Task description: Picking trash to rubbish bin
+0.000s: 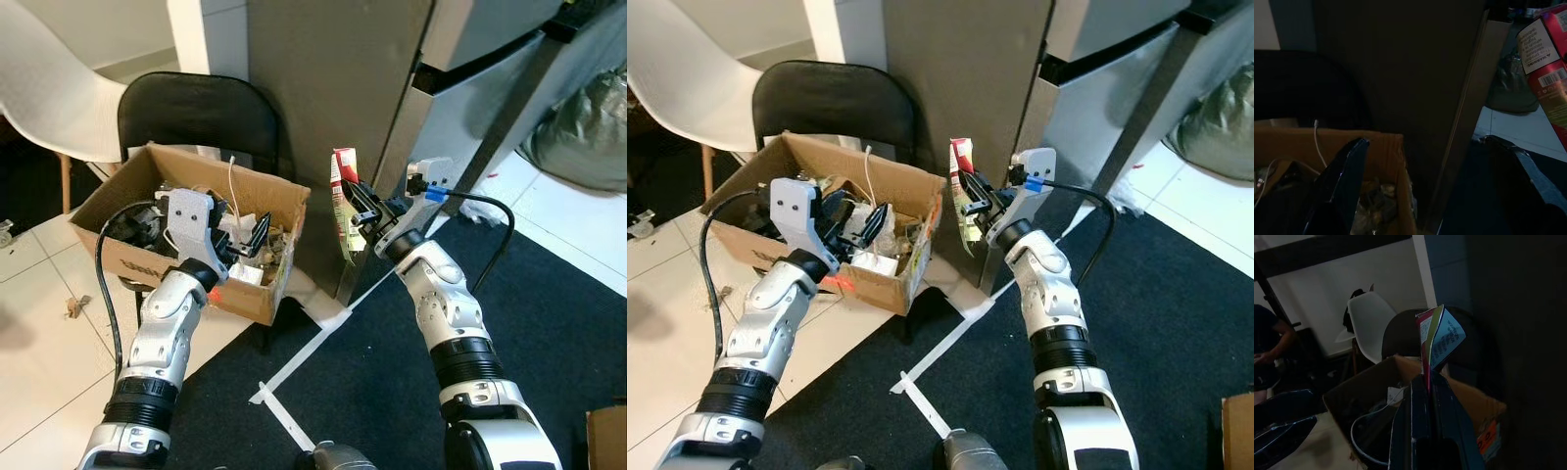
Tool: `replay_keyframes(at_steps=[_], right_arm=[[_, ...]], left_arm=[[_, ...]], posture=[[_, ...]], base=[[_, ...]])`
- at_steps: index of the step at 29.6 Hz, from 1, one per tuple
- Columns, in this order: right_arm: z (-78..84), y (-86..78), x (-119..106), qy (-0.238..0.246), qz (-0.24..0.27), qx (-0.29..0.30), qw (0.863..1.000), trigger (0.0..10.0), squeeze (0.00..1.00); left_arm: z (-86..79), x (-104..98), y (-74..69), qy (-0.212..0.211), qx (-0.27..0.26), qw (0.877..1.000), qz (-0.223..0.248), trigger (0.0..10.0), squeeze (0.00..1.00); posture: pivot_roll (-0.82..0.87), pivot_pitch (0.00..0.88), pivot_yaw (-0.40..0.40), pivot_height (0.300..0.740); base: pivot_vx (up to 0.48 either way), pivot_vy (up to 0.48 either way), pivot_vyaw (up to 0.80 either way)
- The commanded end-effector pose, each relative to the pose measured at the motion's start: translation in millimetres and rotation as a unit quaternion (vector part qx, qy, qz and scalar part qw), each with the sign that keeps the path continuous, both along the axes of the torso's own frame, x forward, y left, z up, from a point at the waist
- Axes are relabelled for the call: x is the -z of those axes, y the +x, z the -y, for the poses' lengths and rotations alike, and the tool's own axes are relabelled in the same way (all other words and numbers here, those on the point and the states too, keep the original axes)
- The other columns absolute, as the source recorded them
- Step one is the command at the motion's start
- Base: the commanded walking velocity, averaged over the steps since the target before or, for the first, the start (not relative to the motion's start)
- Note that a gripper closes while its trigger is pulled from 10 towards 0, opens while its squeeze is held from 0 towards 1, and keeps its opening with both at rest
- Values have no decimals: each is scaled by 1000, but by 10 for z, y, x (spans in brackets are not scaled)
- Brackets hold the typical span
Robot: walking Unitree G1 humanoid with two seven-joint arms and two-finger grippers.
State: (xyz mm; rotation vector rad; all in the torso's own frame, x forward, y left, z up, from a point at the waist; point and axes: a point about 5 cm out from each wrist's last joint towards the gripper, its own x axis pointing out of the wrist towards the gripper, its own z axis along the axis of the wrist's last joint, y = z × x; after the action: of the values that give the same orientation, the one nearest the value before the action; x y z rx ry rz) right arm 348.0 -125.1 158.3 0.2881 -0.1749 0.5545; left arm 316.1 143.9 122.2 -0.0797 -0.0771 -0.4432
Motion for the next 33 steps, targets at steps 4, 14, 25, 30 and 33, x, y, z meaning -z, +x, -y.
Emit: replay_keyframes(at_steps=[4,14,25,30,33], right_arm=[[1,-11,-11,3,8,-6,1000,10000,0],[-44,-53,-23,-26,30,-34,999,10000,0],[-51,-64,-20,-30,34,-39,998,10000,0],[-37,-49,-17,-22,28,-30,999,10000,0],[-35,-48,-17,-21,27,-30,999,10000,0]], left_arm=[[10,3,-10,1,0,1000,3,10000,0],[7,2,-11,3,2,1000,4,10000,0],[14,1,-13,4,3,1000,4,10000,0],[17,-1,-13,3,4,1000,4,10000,0],[18,-1,-12,3,4,1000,3,10000,0]], posture=[[36,0,-29,740],[37,0,-27,740],[37,0,-26,740],[35,0,-27,740],[35,0,-27,740]], base=[[292,0,0],[274,0,143],[272,0,782],[267,0,156],[266,0,0]])
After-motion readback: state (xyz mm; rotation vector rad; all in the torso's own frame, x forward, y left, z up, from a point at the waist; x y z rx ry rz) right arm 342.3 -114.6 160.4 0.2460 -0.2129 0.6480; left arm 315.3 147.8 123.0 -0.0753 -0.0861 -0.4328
